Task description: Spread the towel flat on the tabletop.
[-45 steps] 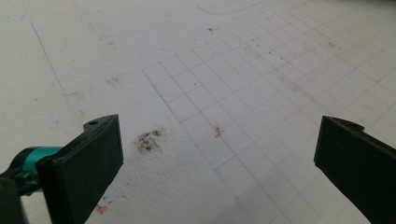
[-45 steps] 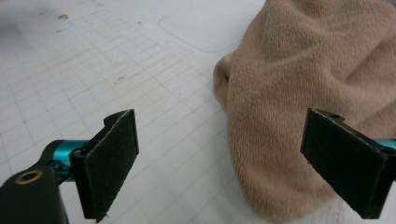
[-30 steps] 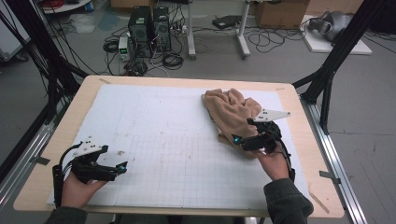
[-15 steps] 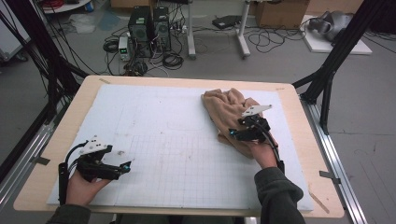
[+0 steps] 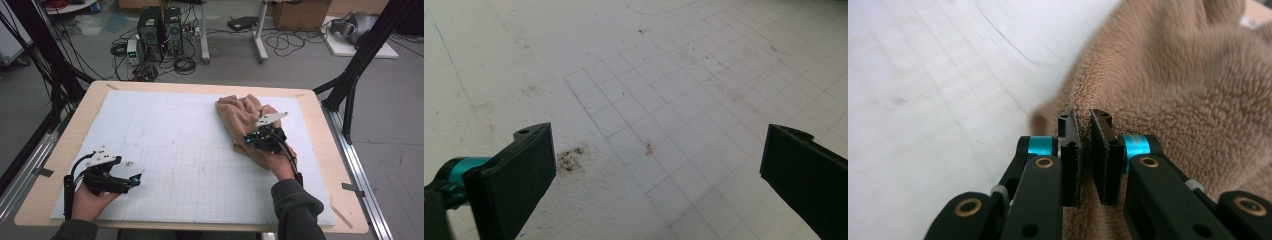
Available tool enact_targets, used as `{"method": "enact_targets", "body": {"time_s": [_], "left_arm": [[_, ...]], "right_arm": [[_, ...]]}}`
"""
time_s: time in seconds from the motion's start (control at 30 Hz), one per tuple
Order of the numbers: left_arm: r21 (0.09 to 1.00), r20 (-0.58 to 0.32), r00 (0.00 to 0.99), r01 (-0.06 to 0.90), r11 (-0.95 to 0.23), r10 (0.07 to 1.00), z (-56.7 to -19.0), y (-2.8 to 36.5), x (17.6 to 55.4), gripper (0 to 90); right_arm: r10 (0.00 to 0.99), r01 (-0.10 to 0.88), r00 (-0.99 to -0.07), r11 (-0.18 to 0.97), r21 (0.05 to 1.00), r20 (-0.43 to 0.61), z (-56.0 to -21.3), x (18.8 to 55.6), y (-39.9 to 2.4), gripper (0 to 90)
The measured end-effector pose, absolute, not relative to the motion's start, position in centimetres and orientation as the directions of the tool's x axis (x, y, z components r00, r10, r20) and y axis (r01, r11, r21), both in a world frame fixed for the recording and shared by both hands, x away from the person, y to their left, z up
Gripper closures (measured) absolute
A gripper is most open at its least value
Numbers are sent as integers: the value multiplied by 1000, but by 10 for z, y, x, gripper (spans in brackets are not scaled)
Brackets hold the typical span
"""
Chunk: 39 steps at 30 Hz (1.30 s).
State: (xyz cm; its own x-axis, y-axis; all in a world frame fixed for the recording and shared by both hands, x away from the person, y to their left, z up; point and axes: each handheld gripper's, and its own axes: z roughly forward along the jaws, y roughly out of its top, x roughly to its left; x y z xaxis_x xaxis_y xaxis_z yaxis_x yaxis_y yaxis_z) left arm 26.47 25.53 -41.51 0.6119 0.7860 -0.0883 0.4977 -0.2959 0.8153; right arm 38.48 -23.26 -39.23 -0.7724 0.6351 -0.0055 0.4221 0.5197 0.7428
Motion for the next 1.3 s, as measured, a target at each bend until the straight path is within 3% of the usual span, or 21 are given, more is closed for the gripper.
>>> {"method": "enact_targets", "body": {"time_s": [0.63, 0.8, 0.97, 1.1, 1.23, 1.3], "left_arm": [[830, -86, 621, 477, -289, 779, -405, 253, 262, 19], [834, -81, 626, 469, -292, 776, -403, 251, 261, 19], [831, -81, 642, 466, -304, 762, -404, 243, 261, 19], [822, -80, 666, 465, -328, 742, -407, 232, 267, 23], [815, -76, 692, 457, -355, 718, -406, 215, 275, 29], [816, -72, 707, 448, -366, 704, -404, 207, 280, 44]], "right_arm": [[414, 267, -909, 475, 839, 55, -339, 320, -197, 841], [320, 225, -945, 489, 843, 66, -339, 296, -183, 841], [303, 266, -947, 538, 800, 111, -370, 285, -177, 836], [341, 357, -920, 524, 773, 194, -395, 288, -186, 676], [369, 352, -911, 458, 816, 186, -386, 287, -201, 564], [409, 342, -900, 448, 826, 151, -377, 288, -211, 551]]}}
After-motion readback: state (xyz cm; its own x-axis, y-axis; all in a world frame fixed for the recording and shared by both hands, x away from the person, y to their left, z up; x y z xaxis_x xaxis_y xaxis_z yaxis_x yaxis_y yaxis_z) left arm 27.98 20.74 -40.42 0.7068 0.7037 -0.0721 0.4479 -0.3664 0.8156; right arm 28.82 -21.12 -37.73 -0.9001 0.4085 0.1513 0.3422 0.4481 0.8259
